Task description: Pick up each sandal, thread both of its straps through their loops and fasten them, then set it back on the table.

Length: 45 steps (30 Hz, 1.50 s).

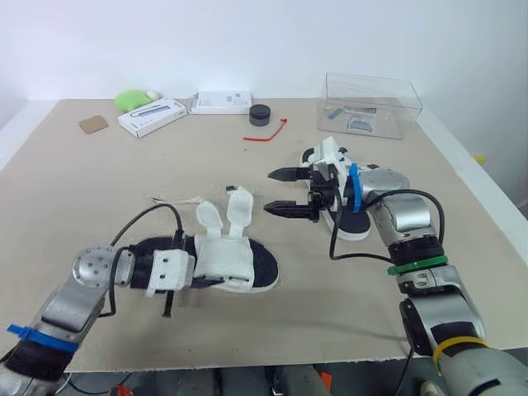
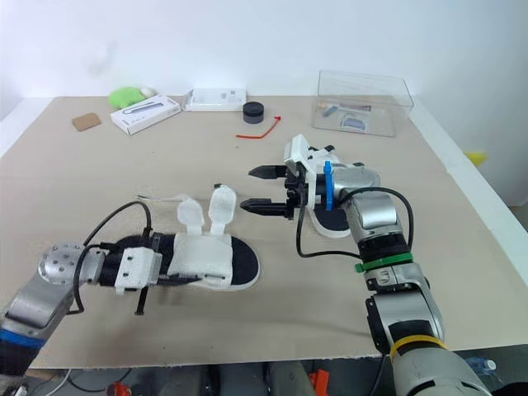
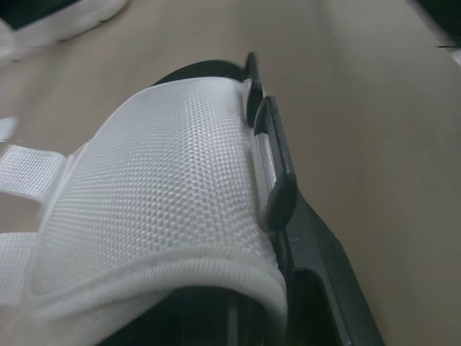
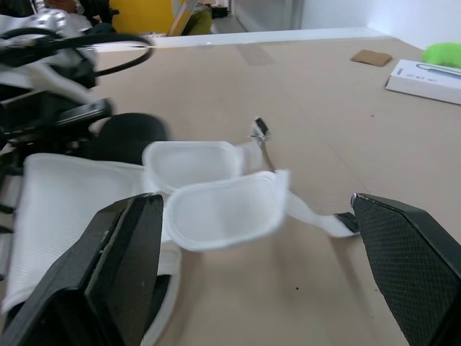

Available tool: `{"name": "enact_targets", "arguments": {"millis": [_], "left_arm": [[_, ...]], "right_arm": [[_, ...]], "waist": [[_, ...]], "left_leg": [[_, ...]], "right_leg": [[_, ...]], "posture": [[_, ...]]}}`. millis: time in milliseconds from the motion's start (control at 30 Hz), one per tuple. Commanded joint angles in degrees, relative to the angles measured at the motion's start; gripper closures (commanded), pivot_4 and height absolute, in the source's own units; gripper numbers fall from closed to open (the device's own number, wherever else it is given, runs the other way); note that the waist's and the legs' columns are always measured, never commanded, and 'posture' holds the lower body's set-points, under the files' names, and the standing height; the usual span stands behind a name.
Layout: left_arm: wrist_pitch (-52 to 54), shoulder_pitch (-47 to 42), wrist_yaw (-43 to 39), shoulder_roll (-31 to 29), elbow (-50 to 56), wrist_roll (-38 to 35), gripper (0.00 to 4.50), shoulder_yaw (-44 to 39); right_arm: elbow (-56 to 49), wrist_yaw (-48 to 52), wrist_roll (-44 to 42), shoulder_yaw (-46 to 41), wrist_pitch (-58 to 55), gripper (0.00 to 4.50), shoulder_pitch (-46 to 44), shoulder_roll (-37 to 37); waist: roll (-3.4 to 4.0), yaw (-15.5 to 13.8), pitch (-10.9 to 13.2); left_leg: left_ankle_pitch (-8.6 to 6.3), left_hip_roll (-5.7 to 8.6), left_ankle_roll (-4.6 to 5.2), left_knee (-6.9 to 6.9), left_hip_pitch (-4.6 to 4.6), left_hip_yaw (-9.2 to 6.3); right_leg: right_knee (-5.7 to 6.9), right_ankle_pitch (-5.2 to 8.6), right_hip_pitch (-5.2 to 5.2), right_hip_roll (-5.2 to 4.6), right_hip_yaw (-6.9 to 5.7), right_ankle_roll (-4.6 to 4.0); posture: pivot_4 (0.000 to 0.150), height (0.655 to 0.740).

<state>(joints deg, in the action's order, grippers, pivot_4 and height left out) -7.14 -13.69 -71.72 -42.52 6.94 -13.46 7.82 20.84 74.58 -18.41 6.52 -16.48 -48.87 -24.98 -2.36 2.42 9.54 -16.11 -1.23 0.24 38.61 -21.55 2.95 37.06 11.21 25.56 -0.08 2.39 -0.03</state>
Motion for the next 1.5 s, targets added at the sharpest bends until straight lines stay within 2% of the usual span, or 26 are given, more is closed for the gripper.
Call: {"name": "enact_targets", "arguments": {"millis": [33,233,467,867,900,1000,1033,1167,1300,1467,1500], "left_arm": [[-2.60,-3.45,1.68,1.61,-3.15,0.86,4.48,-0.56],[-2.79,-6.25,0.85,3.72,-4.46,0.69,4.48,1.30],[-0.87,-2.22,-0.13,2.72,0.23,0.09,4.48,2.84],[5.10,-0.34,3.11,2.21,2.80,0.79,4.48,2.26],[5.32,-0.25,3.26,2.16,2.97,0.71,3.83,2.20],[7.34,0.20,3.43,1.85,4.28,-0.63,2.79,1.46],[8.45,0.33,3.46,1.62,5.00,-1.33,2.12,1.04],[10.55,1.53,3.06,-0.81,7.73,-3.84,0.15,-1.67],[15.37,5.71,2.79,-4.87,13.01,-9.21,0.07,-7.66],[19.16,11.18,4.20,-7.19,16.99,-12.21,0.07,-12.61],[19.60,12.19,4.91,-7.18,17.35,-12.32,0.00,-13.65]], "right_arm": [[-3.22,0.02,-1.15,-0.80,-0.08,0.00,0.28,-0.29],[-4.30,-0.44,-1.06,-0.87,-0.49,0.00,1.17,-0.54],[-4.44,-0.65,-0.62,-0.58,-0.39,0.00,1.75,-0.84],[-4.79,0.50,-0.64,-0.08,-0.75,0.00,2.00,-1.46],[-4.73,0.48,-0.57,-0.08,-0.74,0.00,1.98,-1.48],[-4.66,0.31,-0.41,-0.13,-0.83,0.00,1.97,-1.66],[-4.59,0.27,-0.34,-0.14,-0.80,0.00,1.96,-1.72],[-4.45,0.38,-0.04,-0.15,-0.71,0.00,2.18,-2.37],[-5.57,-0.31,-0.68,-0.93,-3.05,0.00,3.14,-3.78],[-9.42,-1.67,-0.59,-0.88,-5.86,0.00,6.46,-6.01],[-11.15,-2.09,-0.40,-0.58,-6.82,0.54,7.76,-6.73]], "waist": [[0.00,0.05,0.00],[0.00,0.15,0.00],[0.00,0.14,0.00],[0.00,0.07,0.00],[0.00,0.07,0.00],[0.00,0.07,0.00],[0.00,0.07,0.00],[0.00,0.11,0.00],[0.00,0.14,0.00],[0.00,0.09,0.00],[0.00,0.08,0.00]], "left_leg": [[0.00,0.00,0.00,0.01,0.00,0.01],[-0.07,0.00,0.12,0.00,-0.05,0.02],[-0.09,0.00,0.16,0.00,-0.05,0.04],[-0.09,0.00,0.16,0.02,-0.02,0.02],[-0.09,0.00,0.16,0.02,-0.01,0.02],[-0.09,0.00,0.16,0.03,0.00,0.01],[-0.09,-0.01,0.16,0.03,0.00,0.01],[-0.09,-0.01,0.16,0.02,0.00,0.01],[-0.09,-0.05,0.16,0.02,0.00,0.01],[-0.09,-0.04,0.16,0.02,0.00,0.01],[-0.09,-0.03,0.16,0.03,0.02,0.01]], "right_leg": [[0.00,-0.01,0.00,0.01,0.00,0.02],[-0.02,0.00,0.02,0.00,0.04,0.05],[-0.02,0.01,0.03,-0.03,0.06,0.05],[0.01,0.01,0.01,-0.02,0.05,0.06],[0.01,0.01,0.01,-0.02,0.05,0.06],[0.02,0.01,0.00,-0.01,0.04,0.05],[0.02,0.01,0.00,0.00,0.04,0.05],[0.02,0.01,0.01,0.01,0.05,0.05],[0.01,0.02,0.01,0.01,0.04,0.05],[0.02,0.04,0.01,-0.01,0.02,0.04],[0.01,0.06,-0.02,0.00,0.04,0.08]], "posture": [[0.150,0.7400],[0.150,0.7400],[0.150,0.7400],[0.150,0.7400],[0.150,0.7400],[0.150,0.7400],[0.150,0.7400],[0.150,0.7400],[0.150,0.7400],[0.150,0.7400],[0.150,0.7400]]}}
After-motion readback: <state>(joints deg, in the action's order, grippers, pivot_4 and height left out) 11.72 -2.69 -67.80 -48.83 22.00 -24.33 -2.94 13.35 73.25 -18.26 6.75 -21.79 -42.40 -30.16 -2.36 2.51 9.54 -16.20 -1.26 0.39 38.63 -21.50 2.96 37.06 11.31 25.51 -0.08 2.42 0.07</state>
